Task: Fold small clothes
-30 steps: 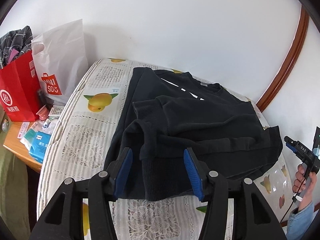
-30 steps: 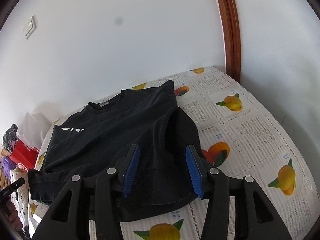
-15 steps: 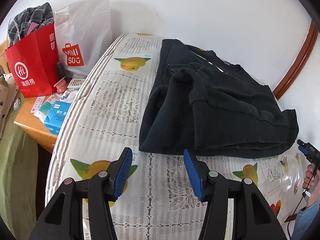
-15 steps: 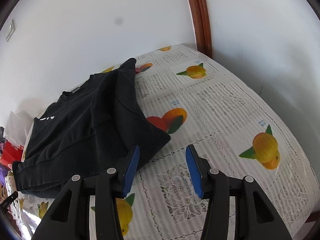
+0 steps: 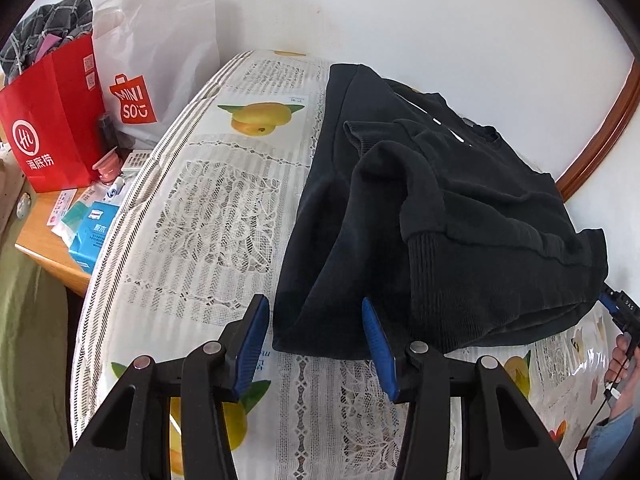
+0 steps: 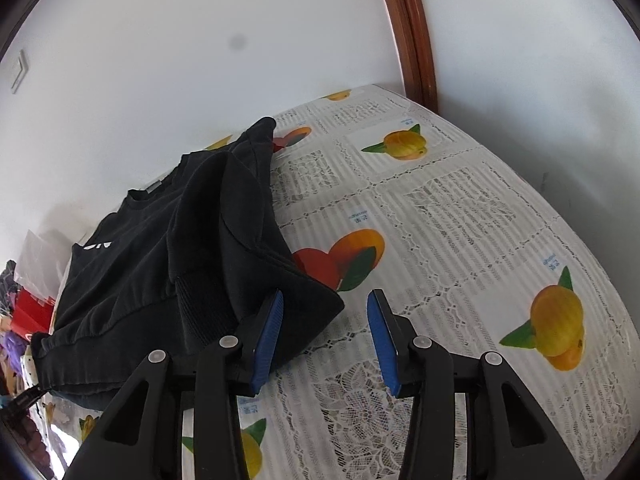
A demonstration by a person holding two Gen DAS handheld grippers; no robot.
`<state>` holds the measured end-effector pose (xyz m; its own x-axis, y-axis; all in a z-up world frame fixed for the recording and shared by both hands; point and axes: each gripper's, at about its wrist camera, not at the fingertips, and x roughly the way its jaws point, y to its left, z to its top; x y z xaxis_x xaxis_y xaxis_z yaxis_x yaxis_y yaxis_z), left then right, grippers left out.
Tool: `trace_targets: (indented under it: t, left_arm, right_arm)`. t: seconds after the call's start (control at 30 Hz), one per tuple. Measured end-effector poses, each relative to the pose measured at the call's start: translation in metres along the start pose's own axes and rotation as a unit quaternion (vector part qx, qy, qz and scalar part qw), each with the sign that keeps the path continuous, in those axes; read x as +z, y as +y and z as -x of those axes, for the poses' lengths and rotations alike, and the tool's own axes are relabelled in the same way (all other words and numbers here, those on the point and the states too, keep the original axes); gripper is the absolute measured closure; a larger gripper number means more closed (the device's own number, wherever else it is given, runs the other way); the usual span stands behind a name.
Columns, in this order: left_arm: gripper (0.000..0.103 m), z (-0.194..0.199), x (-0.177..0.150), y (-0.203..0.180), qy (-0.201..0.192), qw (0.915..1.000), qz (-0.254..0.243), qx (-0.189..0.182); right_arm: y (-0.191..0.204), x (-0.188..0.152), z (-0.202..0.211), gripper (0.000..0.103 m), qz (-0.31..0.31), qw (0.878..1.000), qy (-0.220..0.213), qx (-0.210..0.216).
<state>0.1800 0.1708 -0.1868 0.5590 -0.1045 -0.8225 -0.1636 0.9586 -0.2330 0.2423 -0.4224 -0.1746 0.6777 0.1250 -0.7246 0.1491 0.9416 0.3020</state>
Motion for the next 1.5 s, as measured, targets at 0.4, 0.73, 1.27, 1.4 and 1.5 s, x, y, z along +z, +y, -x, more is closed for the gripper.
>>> trace_targets:
  t: [0.4,0.73,1.27,1.4,1.5]
  left_arm:
    - [0.086,-0.006,-0.001,-0.019,0.003,0.9999,-0.015,0.008]
    - [0.088,0.028,-0.039,-0.032,0.012,0.9993,-0.031,0.013]
    - [0.088,0.087,-0.111,-0.053,0.003,0.9982,-0.052,0.030]
    - [0.088,0.093,-0.118,-0.054,0.002,0.9977,-0.058,0.034]
    - [0.084,0.098,-0.118,-0.056,-0.001,0.9972,-0.064,0.040]
  right_arm:
    - [0.012,-0.002,-0.028,0.091,0.032,0.999,0.005,0.000]
    - [-0.005,-0.020,0.020,0.094,0.016,1.000,-0.006,-0.009]
    - [-0.033,-0.075,0.081,0.093,0.028,0.999,-0.008,-0.028]
    - [-0.034,-0.083,0.087,0.093,0.035,0.999,-0.004,-0.036]
    - [-0.033,-0.089,0.096,0.092,0.053,0.997,-0.007,-0.048]
